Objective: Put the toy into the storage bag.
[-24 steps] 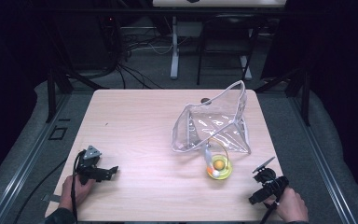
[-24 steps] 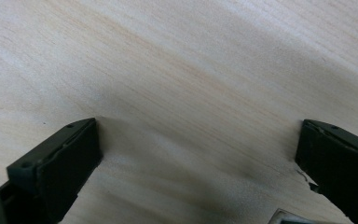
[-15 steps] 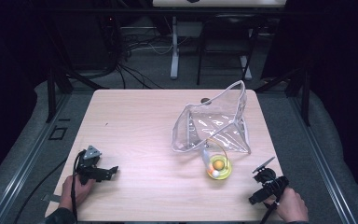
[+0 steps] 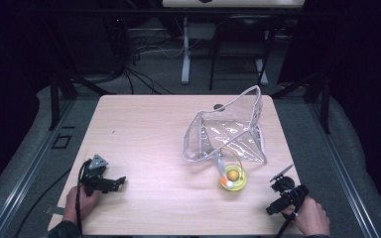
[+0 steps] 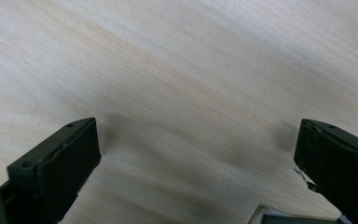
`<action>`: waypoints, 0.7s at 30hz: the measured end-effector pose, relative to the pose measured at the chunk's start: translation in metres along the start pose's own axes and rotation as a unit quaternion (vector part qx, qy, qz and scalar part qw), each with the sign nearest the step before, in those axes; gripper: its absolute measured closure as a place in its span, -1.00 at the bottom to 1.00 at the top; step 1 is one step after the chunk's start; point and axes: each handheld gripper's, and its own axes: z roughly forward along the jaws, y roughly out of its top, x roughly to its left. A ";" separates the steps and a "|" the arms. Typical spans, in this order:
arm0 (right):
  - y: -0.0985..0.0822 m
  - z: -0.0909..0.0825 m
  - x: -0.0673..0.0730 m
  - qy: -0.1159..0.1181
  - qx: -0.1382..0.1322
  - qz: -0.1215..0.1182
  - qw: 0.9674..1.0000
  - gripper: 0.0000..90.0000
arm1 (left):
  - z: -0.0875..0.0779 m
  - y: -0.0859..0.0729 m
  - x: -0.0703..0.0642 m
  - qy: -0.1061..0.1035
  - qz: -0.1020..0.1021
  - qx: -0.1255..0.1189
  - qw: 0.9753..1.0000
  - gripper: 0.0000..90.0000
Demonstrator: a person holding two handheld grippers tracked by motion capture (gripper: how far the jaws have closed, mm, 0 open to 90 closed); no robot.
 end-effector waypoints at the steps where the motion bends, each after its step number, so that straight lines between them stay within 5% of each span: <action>1: 0.000 -0.002 0.000 -0.002 -0.002 0.000 1.000 -1.00 | 0.000 0.000 0.000 0.000 0.000 0.000 1.000 -1.00; 2: -0.001 -0.001 0.002 0.008 -0.028 0.015 0.999 -1.00 | 0.000 0.000 0.000 0.000 0.000 0.000 1.000 -1.00; 3: 0.002 -0.007 0.000 -0.004 0.005 -0.012 1.000 -1.00 | 0.000 0.000 0.000 0.000 -0.001 0.000 1.000 -1.00; 4: 0.000 -0.006 0.002 0.002 -0.010 0.001 1.000 -1.00 | 0.000 0.000 0.000 0.000 -0.003 0.000 1.000 -1.00; 5: 0.004 -0.012 -0.001 -0.008 0.029 -0.032 0.999 -1.00 | 0.000 0.000 0.000 0.000 -0.002 0.000 1.000 -1.00; 7: 0.001 -0.009 0.003 0.003 -0.002 -0.007 1.000 -1.00 | 0.000 0.000 0.000 0.000 -0.001 -0.001 1.000 -1.00; 9: 0.002 -0.012 0.005 0.005 -0.002 -0.010 1.000 -1.00 | 0.000 0.000 0.000 0.000 -0.001 -0.001 1.000 -1.00; 10: -0.001 -0.010 0.008 0.009 -0.026 0.012 1.000 -1.00 | 0.000 0.000 0.000 0.000 -0.001 -0.001 1.000 -1.00; 11: 0.001 -0.014 0.007 0.002 -0.002 -0.008 1.000 -1.00 | 0.000 0.000 0.000 0.000 -0.001 -0.001 1.000 -1.00; 21: 0.009 -0.027 0.015 0.003 -0.009 -0.012 1.000 -1.00 | 0.000 0.000 0.000 -0.002 0.003 0.000 1.000 -1.00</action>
